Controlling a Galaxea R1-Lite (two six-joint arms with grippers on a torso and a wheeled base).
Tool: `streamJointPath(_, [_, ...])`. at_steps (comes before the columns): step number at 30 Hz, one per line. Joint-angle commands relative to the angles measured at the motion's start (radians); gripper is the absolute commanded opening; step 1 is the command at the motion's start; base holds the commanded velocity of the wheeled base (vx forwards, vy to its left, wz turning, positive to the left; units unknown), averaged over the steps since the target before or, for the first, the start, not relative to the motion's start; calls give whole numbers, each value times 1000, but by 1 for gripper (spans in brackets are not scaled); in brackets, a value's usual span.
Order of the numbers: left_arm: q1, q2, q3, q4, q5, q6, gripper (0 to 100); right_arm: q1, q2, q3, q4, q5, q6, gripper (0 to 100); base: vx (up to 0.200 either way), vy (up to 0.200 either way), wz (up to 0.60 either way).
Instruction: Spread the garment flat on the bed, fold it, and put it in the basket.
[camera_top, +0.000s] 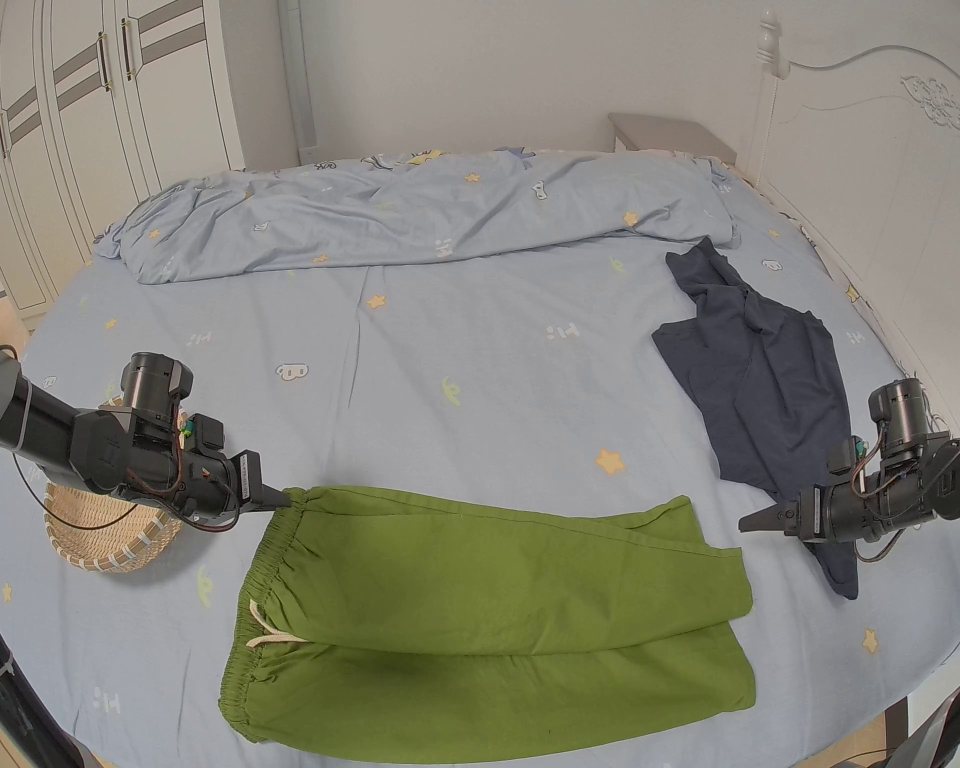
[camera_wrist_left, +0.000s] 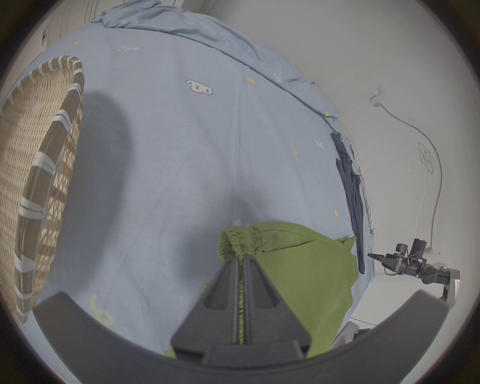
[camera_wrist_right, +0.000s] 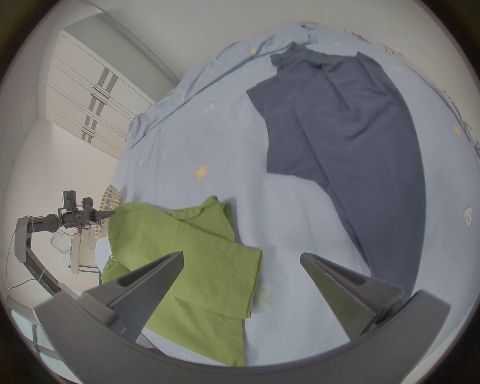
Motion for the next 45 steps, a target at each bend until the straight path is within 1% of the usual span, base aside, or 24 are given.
streamJointPath(1, [-3, -9, 5, -5, 1, 0, 0, 37, 74, 26, -23, 2, -2, 100, 0, 0, 0])
streamJointPath(3, [0, -9, 5, -8, 1, 0, 0, 62, 88, 40, -49, 2, -2, 100, 0, 0, 0])
streamJointPath(5, [0, -9, 5, -8, 0, 0, 0, 63, 90, 41, -51, 2, -2, 100, 0, 0, 0])
streamJointPath(6, [3, -5, 2, -10, 1, 0, 0, 83, 107, 58, -83, 2, 1, 100, 0, 0, 0])
streamJointPath(11, [9, 1, 1, -10, 1, 0, 0, 100, 143, 69, -121, 1, 4, 100, 0, 0, 0])
streamJointPath(17, [11, 4, -1, -10, 1, 0, 0, 102, 162, 80, -156, 2, 5, 100, 0, 0, 0])
streamJointPath(23, [12, 14, -6, -10, 0, 0, 0, 112, 197, 101, -245, 13, 18, 100, 0, 0, 0])
streamJointPath(27, [12, 15, -6, -11, 1, 0, 0, 111, 208, 110, -314, 76, 56, 100, 0, 0, 0])
streamJointPath(39, [12, 15, -6, -11, 1, 0, 0, 92, 232, 109, -339, 81, 64, 100, 0, 0, 0])
streamJointPath(40, [12, 15, -6, -11, 1, 0, 0, 91, 240, 107, -339, 81, 64, 0, 0, 0, 0])
streamJointPath(45, [12, 15, -6, -11, 1, 0, 0, 77, 245, 114, -367, 82, 64, 0, 0, 0, 0])
